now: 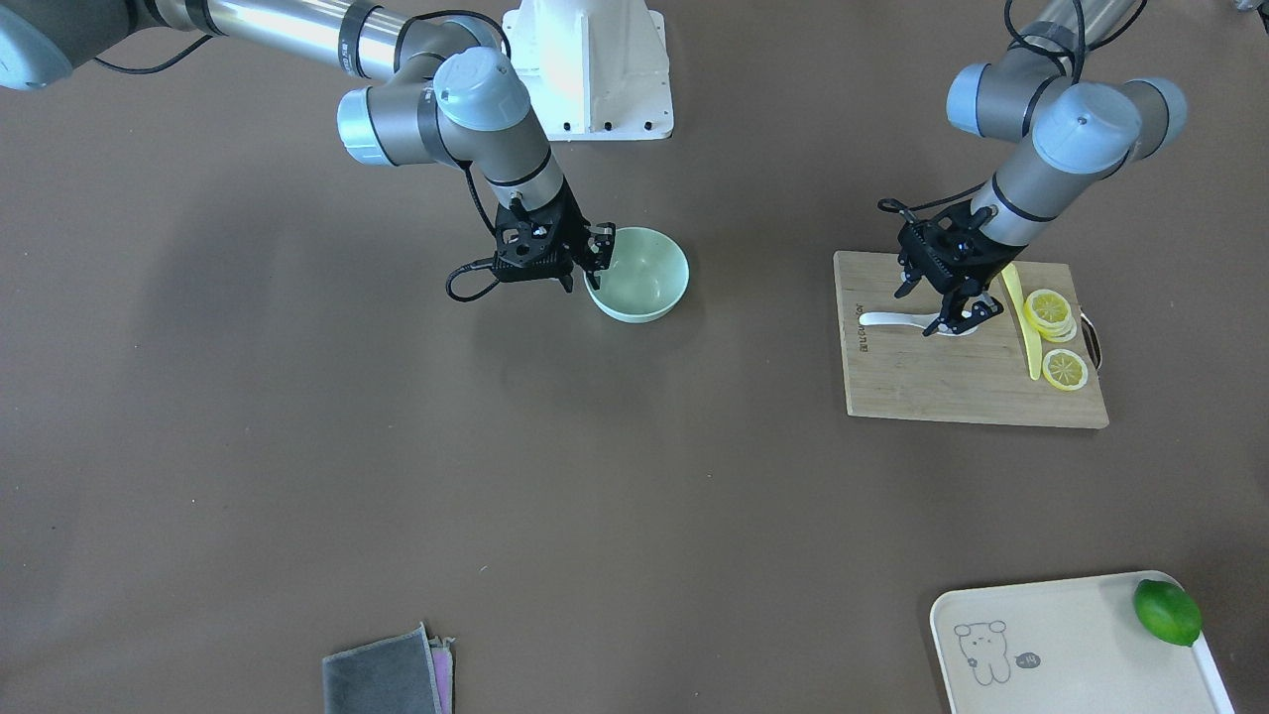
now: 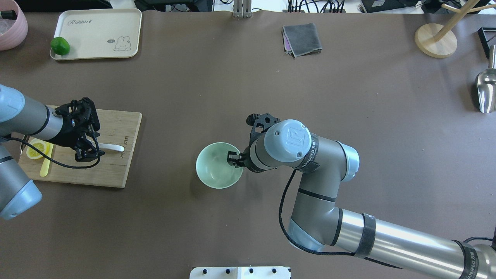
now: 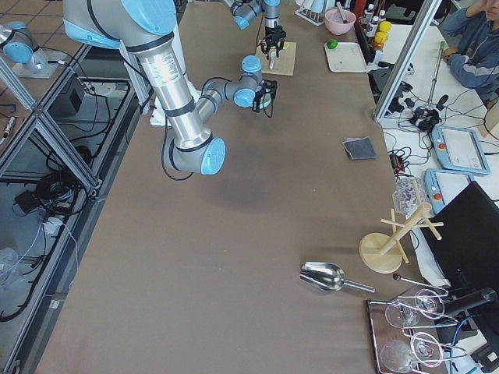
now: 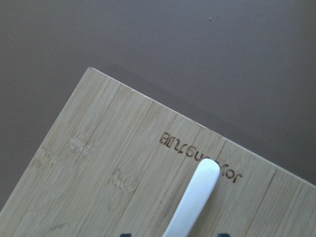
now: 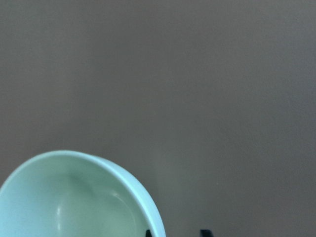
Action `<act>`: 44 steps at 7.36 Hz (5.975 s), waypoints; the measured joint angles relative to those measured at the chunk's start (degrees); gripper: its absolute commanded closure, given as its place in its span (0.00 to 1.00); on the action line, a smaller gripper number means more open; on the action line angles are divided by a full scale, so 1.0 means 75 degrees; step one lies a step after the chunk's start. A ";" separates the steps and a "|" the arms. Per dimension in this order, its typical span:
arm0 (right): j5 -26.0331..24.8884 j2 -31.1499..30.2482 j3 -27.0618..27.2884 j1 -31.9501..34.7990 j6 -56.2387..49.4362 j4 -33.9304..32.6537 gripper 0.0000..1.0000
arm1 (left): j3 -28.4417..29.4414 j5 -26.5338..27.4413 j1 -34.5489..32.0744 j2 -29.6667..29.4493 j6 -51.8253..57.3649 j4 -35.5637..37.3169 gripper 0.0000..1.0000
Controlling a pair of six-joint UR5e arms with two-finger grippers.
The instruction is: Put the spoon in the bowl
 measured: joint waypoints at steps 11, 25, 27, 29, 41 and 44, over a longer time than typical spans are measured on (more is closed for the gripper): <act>-0.0003 -0.0553 0.0992 0.0609 0.0033 -0.0461 0.00 | -0.0122 -0.0081 0.0320 -0.0694 -0.1651 0.0211 1.00; 0.2845 -0.4468 0.1805 0.4651 -0.4694 -0.0460 0.00 | 0.0457 0.1038 0.1127 -0.3571 -0.7780 0.2294 0.02; 0.3268 -0.4858 0.1744 0.5416 -0.6028 -0.0595 0.00 | -0.0089 0.0290 -0.0295 -0.2278 -0.5746 0.2950 0.02; 0.3484 -0.5174 0.1688 0.6248 -0.7537 -0.1199 0.00 | -0.0563 -0.0596 -0.2002 -0.0579 -0.3473 0.3158 0.02; 0.3940 -0.5617 0.1409 0.7662 -1.0045 -0.1695 0.00 | -0.0596 -0.1001 -0.4905 0.1417 -0.0615 0.3153 0.02; 0.3968 -0.5718 0.1475 0.7710 -1.0043 -0.1614 0.00 | -0.0394 -0.0999 -0.4900 0.1268 -0.0614 0.3151 0.02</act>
